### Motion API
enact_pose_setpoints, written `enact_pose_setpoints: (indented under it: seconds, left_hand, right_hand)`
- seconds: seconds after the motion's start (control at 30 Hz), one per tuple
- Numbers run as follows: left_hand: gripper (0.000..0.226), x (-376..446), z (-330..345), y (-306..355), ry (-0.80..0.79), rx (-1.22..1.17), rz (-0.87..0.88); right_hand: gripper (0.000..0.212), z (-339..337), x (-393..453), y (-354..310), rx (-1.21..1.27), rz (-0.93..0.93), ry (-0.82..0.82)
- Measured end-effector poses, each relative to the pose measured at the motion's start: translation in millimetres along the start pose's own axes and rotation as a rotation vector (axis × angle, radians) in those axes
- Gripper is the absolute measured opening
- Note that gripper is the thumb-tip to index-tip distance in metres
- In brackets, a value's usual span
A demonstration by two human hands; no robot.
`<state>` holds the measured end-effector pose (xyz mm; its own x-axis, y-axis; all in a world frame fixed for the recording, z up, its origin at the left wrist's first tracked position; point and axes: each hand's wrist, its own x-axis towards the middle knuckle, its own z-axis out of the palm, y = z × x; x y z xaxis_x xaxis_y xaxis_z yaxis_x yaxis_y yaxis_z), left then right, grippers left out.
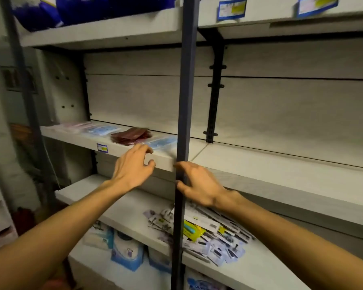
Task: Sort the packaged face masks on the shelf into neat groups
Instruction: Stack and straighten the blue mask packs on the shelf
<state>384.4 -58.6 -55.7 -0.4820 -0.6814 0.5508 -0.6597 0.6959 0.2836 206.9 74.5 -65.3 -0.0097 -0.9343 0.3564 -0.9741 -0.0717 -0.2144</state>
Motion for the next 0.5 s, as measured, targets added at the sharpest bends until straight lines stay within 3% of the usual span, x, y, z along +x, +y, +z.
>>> enact_pose_setpoints:
  seconds: [0.13,0.3,0.5]
  left_hand:
    - [0.04,18,11,-39,-0.093,0.071,-0.028]
    - [0.046,62,26,-82,-0.16,0.148,0.025]
    - [0.043,136,41,-115,-0.189,0.199,0.126]
  right_hand:
    - [0.069,22,48,-21,0.151,0.132,-0.019]
    - [0.067,49,114,-29,0.297,0.314,0.115]
    - [0.076,60,204,-19,0.547,0.703,0.253]
